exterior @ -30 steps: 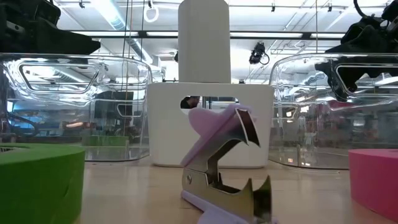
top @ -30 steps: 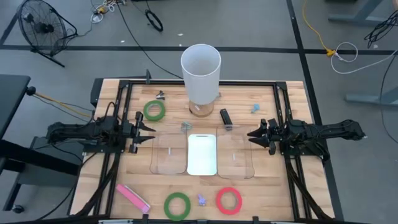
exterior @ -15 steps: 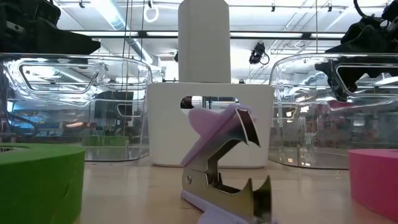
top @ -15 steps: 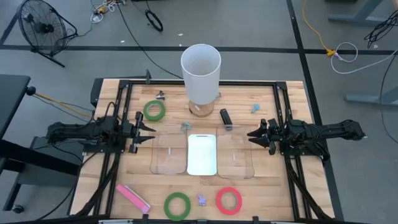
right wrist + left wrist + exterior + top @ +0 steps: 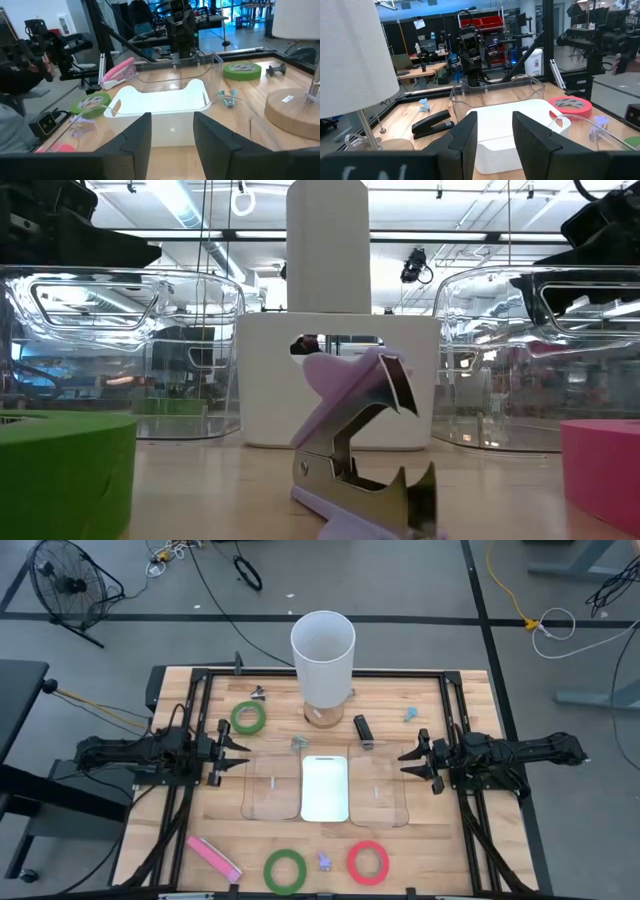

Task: Pick and place Stapler, Stapler remover, tape
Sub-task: Put the gray staple remover into the white bin

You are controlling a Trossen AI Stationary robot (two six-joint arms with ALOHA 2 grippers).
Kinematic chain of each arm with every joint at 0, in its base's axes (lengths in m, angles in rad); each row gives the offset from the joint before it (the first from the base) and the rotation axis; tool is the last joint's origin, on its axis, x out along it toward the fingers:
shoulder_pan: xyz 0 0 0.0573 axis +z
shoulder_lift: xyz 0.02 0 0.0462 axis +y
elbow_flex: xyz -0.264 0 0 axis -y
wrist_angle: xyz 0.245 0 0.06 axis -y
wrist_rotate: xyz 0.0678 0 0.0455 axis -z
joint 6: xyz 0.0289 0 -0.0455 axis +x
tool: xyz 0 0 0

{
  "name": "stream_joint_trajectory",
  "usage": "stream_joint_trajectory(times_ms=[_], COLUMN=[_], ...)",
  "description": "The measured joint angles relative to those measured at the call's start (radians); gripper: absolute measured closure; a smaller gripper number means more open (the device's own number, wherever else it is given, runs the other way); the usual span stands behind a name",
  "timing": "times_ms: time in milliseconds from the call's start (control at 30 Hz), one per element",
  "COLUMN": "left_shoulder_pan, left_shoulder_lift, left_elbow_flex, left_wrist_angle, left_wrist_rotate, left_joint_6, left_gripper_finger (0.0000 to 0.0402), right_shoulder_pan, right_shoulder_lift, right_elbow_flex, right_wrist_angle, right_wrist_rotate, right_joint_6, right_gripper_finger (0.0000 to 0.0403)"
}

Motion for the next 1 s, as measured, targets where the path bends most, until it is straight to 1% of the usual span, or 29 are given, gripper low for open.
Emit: stream_joint_trajectory(times_ms=[133, 267, 367, 433, 500, 567, 633, 1000], left_shoulder_pan=[0.000, 0.000, 0.000, 0.001, 0.001, 0.001, 0.001, 0.001], left_shoulder_lift=[0.000, 0.000, 0.000, 0.000, 0.000, 0.000, 0.000, 0.000], left_elbow_flex=[0.000, 0.000, 0.000, 0.000, 0.000, 0.000, 0.000, 0.000], left_wrist_angle=[0.000, 0.000, 0.000, 0.005, 0.014, 0.027, 0.037, 0.037], left_wrist_rotate=[0.000, 0.000, 0.000, 0.000, 0.000, 0.000, 0.000, -0.011], left_joint_6=[0.000, 0.000, 0.000, 0.000, 0.000, 0.000, 0.000, 0.000], left_gripper_finger=[0.0273, 0.0273, 0.0273, 0.0273, 0.0273, 0.0273, 0.0273, 0.0273], right_shoulder_pan=[-0.001, -0.001, -0.001, -0.001, -0.001, -0.001, -0.001, -0.001], right_shoulder_lift=[-0.001, 0.000, 0.000, -0.001, -0.001, -0.001, -0.001, -0.001], right_elbow_flex=[0.000, 0.000, 0.000, 0.000, 0.000, 0.000, 0.000, 0.000], right_wrist_angle=[0.022, 0.075, 0.166, 0.219, 0.255, 0.281, 0.297, 0.357], right_wrist_rotate=[0.000, 0.001, 0.068, 0.114, 0.141, 0.139, 0.140, 0.140], right_joint_6=[-0.042, -0.043, -0.113, -0.127, -0.090, -0.008, 0.035, 0.047], right_gripper_finger=[0.0257, 0.0257, 0.0257, 0.0257, 0.0257, 0.0257, 0.0257, 0.0257])
